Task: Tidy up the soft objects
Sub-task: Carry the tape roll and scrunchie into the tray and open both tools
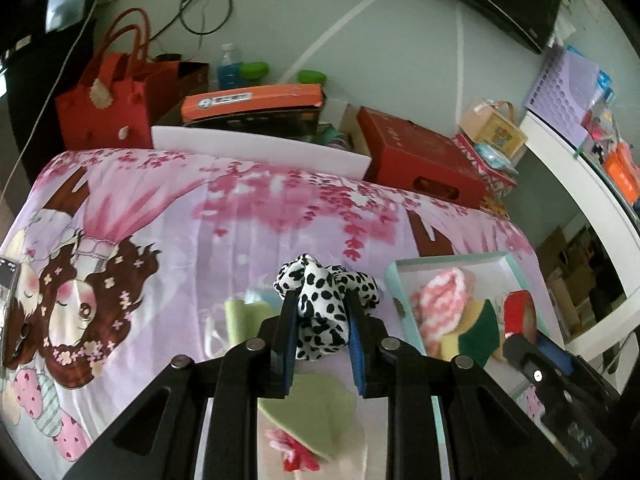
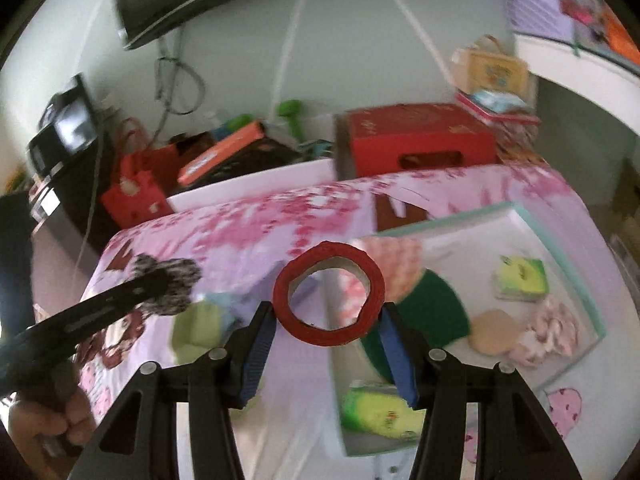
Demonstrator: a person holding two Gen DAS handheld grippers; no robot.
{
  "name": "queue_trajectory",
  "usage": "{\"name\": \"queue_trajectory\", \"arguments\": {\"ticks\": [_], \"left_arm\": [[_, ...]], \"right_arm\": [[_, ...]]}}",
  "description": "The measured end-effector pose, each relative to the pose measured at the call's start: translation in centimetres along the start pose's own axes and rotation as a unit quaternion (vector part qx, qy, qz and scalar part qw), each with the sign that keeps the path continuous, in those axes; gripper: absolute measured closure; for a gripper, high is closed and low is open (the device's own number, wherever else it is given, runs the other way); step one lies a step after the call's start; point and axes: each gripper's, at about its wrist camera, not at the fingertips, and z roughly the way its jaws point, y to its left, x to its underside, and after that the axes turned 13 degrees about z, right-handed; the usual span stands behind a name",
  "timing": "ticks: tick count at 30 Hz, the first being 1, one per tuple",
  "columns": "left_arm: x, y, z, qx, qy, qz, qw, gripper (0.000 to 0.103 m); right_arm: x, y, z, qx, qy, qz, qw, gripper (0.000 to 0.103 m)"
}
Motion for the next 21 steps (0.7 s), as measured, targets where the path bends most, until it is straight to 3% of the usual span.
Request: {"name": "queue_trajectory", "arguments": {"ticks": [9,21], "left_arm": [[-0.6,-4.0,1.6,0.008,0.008,0.046,0.9989,0.080],[-1.4,-11.3,3.6,0.037,-0.001,0.121,0.9919,0.079]], "right_arm": [[-2.1,-6.6,1.0,0.055,-0.014,0.064,0.996,0.047],[-3.3,-11.9,1.7,0.098,-0.012,0.111,0.989,0.047]]}}
